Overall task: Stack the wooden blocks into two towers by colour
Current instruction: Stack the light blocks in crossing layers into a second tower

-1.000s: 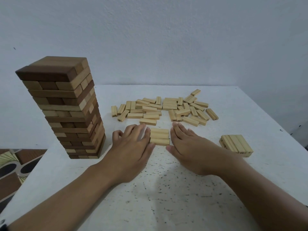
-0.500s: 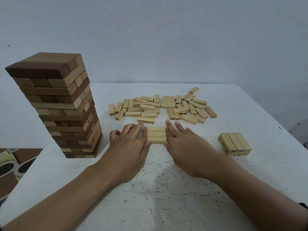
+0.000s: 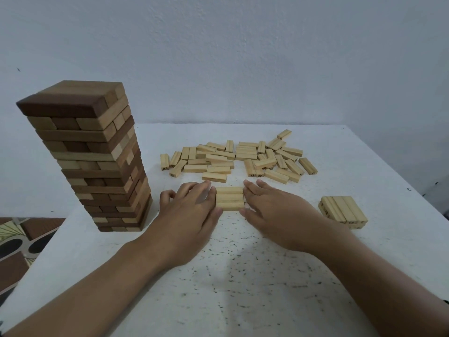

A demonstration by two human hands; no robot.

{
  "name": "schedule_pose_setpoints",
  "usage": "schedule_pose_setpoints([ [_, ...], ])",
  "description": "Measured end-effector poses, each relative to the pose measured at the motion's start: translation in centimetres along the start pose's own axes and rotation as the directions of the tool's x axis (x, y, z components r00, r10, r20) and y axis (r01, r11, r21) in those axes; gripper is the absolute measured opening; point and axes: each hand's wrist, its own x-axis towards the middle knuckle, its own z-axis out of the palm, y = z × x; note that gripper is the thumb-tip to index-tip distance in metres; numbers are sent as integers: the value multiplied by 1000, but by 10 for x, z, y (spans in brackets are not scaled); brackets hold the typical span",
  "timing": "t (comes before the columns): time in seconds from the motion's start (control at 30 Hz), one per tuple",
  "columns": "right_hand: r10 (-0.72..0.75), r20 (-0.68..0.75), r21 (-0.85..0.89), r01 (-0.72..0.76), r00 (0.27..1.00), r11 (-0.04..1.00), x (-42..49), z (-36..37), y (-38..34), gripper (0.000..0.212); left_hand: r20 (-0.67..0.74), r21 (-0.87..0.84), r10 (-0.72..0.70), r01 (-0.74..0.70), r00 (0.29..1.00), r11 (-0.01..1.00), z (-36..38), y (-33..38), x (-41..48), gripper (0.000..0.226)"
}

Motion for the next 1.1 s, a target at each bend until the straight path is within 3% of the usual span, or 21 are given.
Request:
schedule_pose_setpoints([
  [0.23, 36, -150, 200, -5, 988, 980, 2, -7, 6, 77, -53, -319, -30, 12, 998, 948, -7, -8, 0, 65],
  [0.43, 12, -163, 174, 17, 987, 985, 11, -3, 12, 84, -42, -300, -5, -8, 999, 954, -5, -10, 7, 76],
  [1.1, -15, -193, 190, 52, 981, 980, 16, 2, 16, 63, 8, -228, -11, 12, 1000, 974, -4, -12, 10, 81],
])
